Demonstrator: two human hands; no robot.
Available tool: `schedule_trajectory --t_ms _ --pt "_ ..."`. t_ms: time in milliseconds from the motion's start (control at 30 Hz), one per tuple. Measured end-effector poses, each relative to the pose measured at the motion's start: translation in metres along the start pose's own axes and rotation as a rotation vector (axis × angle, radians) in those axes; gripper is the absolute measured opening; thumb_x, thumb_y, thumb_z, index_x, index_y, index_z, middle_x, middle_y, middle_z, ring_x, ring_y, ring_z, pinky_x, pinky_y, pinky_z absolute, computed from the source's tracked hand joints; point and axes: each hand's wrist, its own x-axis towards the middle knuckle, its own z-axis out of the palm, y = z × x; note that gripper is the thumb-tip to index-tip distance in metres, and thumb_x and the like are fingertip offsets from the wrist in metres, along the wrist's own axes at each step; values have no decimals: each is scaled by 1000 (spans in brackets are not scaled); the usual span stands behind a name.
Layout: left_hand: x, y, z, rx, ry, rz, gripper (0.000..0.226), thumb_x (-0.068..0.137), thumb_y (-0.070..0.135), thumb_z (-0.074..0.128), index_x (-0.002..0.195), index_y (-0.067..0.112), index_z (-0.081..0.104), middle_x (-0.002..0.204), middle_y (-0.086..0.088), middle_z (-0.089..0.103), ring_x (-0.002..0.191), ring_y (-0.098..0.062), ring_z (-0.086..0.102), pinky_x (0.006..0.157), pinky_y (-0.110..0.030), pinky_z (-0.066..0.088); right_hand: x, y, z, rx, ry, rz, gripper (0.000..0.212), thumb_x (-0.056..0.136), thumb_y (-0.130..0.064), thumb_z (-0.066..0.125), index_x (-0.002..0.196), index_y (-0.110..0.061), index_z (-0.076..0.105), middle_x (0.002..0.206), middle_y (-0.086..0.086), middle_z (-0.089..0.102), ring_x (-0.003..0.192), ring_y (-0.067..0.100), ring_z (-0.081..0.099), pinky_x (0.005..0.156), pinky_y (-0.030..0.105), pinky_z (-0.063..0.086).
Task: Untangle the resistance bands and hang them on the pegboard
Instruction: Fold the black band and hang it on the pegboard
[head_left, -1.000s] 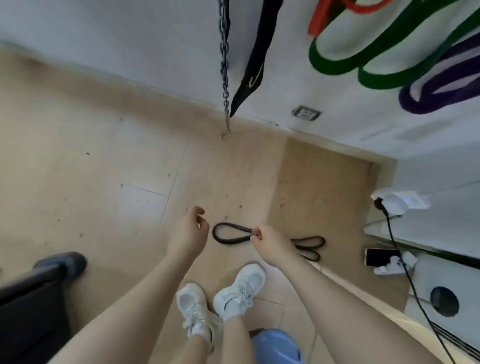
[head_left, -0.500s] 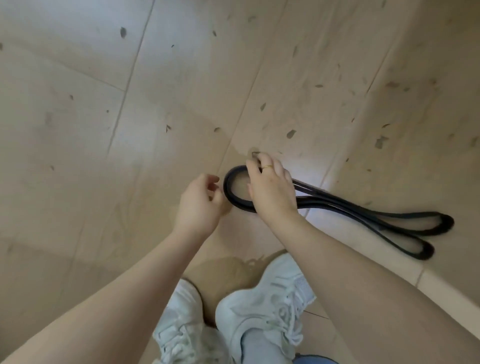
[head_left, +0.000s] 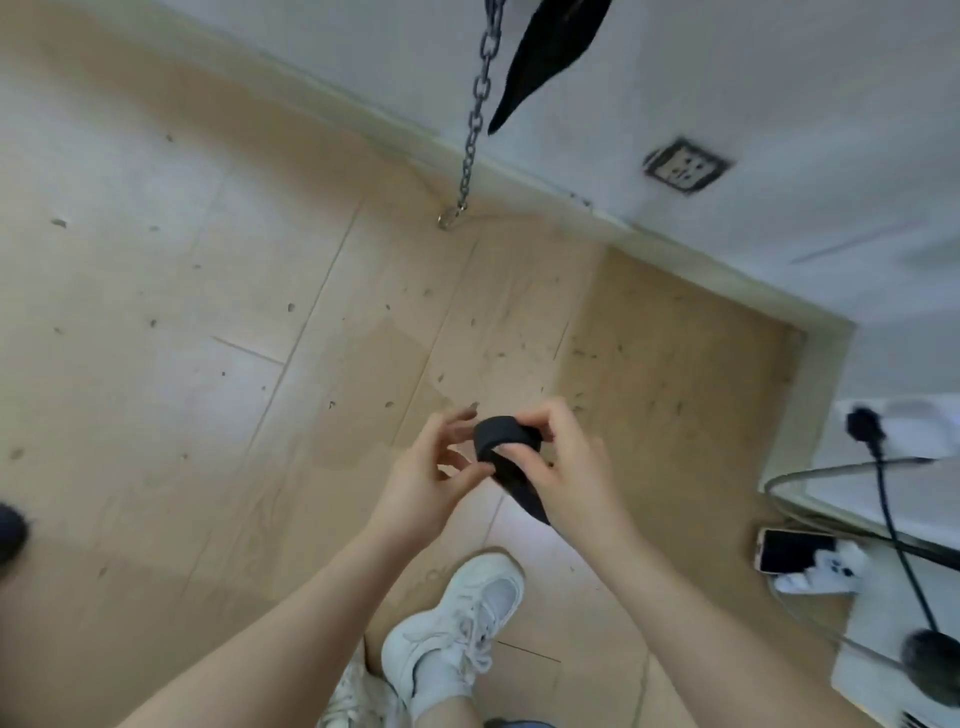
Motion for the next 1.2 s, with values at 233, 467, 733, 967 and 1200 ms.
schedule_trajectory --t_ms 233,467,733,967,1200 --pt "-108 191 -29 274 -173 291 17 83 12 67 94 25 64 80 11 62 76 5 54 71 -13 42 -118 -110 -154 -32 116 -25 17 89 -23 61 99 -32 51 96 -17 62 90 4 59 81 24 47" --pt "-218 353 -61 391 -56 575 23 84 15 66 104 21 56 93 7 63 88 -12 59 74 -20 42 -222 -219 -251 59 343 -130 22 89 -15 60 101 -30 49 100 -11 60 92 7 57 81 21 44" --pt "-290 512 -79 213 -3 874 22 89 14 60 107 24 58 96 6 66 86 -3 62 77 -13 48 -283 -332 -340 288 666 -415 28 88 -14 63 107 -22 45 88 -14 60 83 -2 57 77 17 45" --pt "-313 601 -32 49 -79 969 22 88 13 61 108 23 61 98 9 67 92 -3 64 81 -14 50 -311 -345 -416 336 939 -594 27 89 -15 61 98 -33 43 89 -13 60 84 -3 60 75 12 47" --pt "-300 681 44 112 -60 1102 20 84 26 67 102 30 62 92 14 67 86 -2 63 78 -15 51 -308 -321 -524 362 1071 -664 13 93 -13 55 94 -26 52 85 -3 63 75 10 63 70 20 50"
